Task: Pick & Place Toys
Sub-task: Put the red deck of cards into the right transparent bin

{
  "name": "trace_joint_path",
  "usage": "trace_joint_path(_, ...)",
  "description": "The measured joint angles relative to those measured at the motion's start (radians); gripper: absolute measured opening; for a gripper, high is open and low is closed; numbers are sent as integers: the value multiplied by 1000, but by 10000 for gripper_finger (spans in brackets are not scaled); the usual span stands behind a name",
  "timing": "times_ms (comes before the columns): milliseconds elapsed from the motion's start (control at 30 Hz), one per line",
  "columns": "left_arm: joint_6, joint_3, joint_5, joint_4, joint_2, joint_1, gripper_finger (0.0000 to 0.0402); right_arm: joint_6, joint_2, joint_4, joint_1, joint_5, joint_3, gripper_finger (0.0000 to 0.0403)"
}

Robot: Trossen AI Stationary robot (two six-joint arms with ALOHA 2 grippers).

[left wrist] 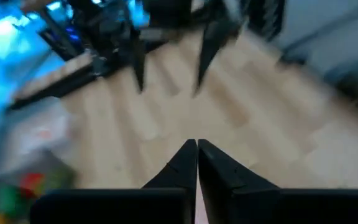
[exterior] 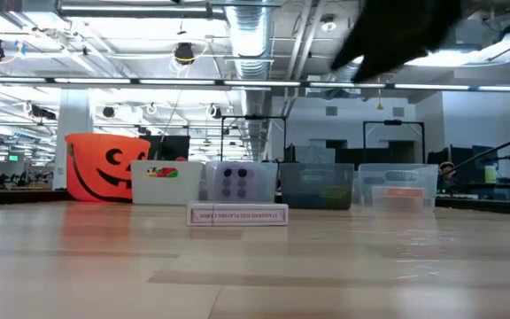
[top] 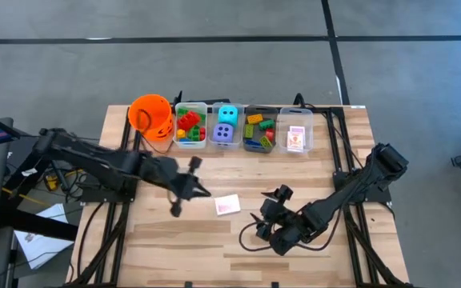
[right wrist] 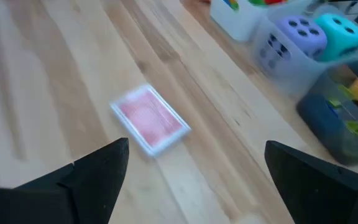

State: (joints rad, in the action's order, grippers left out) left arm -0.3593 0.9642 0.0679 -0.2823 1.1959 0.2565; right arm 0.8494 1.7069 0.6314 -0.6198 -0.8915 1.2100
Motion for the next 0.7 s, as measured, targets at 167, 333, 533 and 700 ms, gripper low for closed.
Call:
trace_joint_path(167, 208, 0, -144, -64, -135, 8, 28, 91, 0, -51, -21, -25, -144, 368)
trace_joint_path(333, 294, 1, -206, -79, -209, 14, 55, 83, 1, -481, -54, -231, -352, 368)
trace_joint_path(533, 297, 2, -206, -70, -225, 12, 77, -269, 0, -1151, -25, -80, -560, 368)
trace_joint_path(700, 297, 2, -205, -74, -203, 14, 83, -338, 0, -1347, 46, 168, -697, 368)
